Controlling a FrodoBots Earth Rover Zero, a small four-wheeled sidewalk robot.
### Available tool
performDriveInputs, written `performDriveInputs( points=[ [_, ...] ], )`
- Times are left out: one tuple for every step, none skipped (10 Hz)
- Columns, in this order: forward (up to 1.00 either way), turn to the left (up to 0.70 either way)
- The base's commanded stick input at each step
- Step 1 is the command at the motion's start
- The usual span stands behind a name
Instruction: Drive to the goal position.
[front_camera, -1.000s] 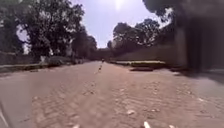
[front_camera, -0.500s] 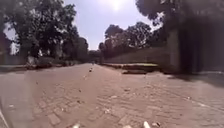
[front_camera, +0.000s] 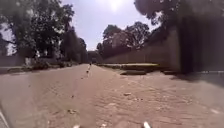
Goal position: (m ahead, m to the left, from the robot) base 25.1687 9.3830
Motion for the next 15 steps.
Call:
performDriveInputs(
  points=[
    [0.70, 0.00],
    [0.70, 0.00],
    [0.70, 0.00],
    [0.70, 0.00],
    [0.70, 0.00],
    [0.70, 0.00],
    [0.70, 0.00],
    [0.70, 0.00],
    [0.70, 0.00],
    [0.70, 0.00],
    [0.70, 0.00],
    [0.70, 0.00],
    [0.70, 0.00],
    [0.70, 0.00],
    [0.70, 0.00]
  ],
)
